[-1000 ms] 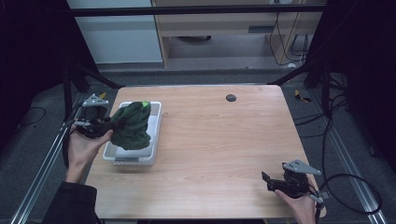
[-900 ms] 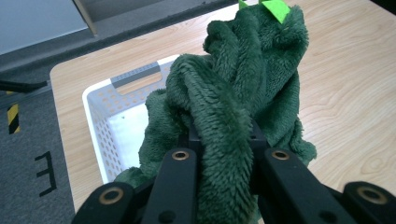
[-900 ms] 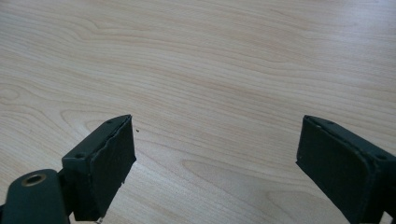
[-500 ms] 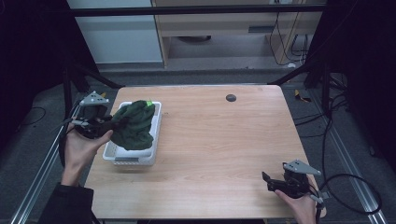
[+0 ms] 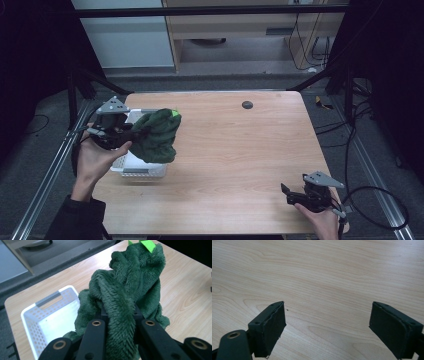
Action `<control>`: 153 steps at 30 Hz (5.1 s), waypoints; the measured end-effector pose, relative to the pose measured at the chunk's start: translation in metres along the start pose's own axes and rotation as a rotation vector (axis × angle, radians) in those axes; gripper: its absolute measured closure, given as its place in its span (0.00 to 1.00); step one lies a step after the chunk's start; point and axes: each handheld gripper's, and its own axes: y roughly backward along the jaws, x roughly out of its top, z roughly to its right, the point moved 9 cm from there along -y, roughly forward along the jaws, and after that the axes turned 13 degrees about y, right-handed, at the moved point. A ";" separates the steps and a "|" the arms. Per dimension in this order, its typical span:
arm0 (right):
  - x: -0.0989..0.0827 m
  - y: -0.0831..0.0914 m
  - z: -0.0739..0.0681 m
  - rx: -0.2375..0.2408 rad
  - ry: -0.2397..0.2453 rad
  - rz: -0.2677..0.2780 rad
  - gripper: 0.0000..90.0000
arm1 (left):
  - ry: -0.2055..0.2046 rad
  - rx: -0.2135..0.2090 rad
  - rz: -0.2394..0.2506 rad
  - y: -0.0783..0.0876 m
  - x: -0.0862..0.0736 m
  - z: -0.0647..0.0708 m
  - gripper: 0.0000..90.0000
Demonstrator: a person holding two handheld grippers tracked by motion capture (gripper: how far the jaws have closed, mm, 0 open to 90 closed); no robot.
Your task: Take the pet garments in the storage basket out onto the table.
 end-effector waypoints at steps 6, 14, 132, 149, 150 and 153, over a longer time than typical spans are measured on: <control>0.000 0.002 0.001 -0.006 0.001 0.003 0.16 | -0.050 -0.030 -0.022 -0.012 0.008 0.027 0.89; -0.002 0.004 0.002 -0.014 -0.003 0.002 0.16 | -0.098 -0.061 -0.049 -0.026 0.014 0.052 0.89; -0.009 0.002 0.013 -0.066 -0.008 -0.018 0.15 | -0.220 -0.258 -0.275 -0.181 -0.081 0.131 0.39; -0.008 0.005 0.015 -0.077 -0.015 -0.004 0.15 | -0.142 -0.219 -0.120 -0.137 -0.082 0.100 0.30; -0.007 0.005 0.015 -0.077 -0.016 -0.003 0.15 | -0.133 -0.217 -0.113 -0.134 -0.083 0.097 0.30; -0.007 0.006 0.016 -0.081 -0.016 0.001 0.15 | -0.111 -0.210 -0.084 -0.126 -0.087 0.088 0.30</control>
